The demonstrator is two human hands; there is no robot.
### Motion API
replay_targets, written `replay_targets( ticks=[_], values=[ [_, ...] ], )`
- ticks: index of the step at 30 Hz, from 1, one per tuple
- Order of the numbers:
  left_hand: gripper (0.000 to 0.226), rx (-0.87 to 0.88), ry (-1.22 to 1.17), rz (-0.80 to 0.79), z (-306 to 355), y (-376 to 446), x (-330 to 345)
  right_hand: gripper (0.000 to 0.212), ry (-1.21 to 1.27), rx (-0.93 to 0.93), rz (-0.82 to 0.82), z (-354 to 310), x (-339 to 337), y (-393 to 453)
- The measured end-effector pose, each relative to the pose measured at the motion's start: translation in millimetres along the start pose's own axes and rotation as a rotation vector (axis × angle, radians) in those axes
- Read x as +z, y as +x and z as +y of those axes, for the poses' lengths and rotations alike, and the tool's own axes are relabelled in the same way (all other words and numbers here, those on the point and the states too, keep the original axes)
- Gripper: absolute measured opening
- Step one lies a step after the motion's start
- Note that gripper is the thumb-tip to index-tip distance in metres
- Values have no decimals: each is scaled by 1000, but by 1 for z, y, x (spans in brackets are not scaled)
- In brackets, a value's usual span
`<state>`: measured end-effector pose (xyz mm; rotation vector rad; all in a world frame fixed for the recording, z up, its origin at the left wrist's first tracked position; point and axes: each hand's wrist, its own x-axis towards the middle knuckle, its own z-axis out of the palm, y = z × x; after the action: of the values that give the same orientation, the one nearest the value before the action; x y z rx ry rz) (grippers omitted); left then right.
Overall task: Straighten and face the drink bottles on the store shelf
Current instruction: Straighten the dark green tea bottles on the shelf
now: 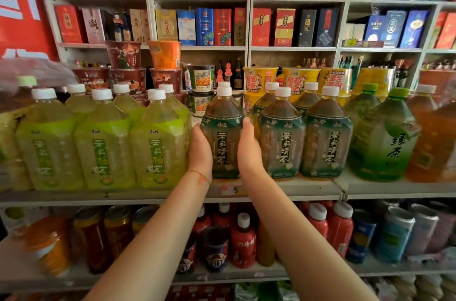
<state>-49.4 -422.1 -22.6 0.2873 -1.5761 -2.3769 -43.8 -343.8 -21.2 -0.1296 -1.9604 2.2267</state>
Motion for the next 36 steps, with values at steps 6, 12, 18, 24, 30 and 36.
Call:
replay_targets(
  ticks=[6,12,18,24,30,36],
  values=[
    [50,-25,-18,6,1,1,-1,77,168,147,-5,-6,1,7],
    [58,9,6,-19,2,-4,-3,92,156,207,-3,-4,4,13],
    [94,58,110,-41,-9,-3,-12,82,122,214,8,1,-4,6],
    [86,41,158,-80,1,-16,-16,54,135,201,-92,-2,-14,-9],
    [39,346,357,-64,16,-38,-13,42,209,165,-196,-4,-18,-7],
    [55,1232,1225,-24,25,-28,-16,53,128,101,-195,-5,-15,1]
  ],
)
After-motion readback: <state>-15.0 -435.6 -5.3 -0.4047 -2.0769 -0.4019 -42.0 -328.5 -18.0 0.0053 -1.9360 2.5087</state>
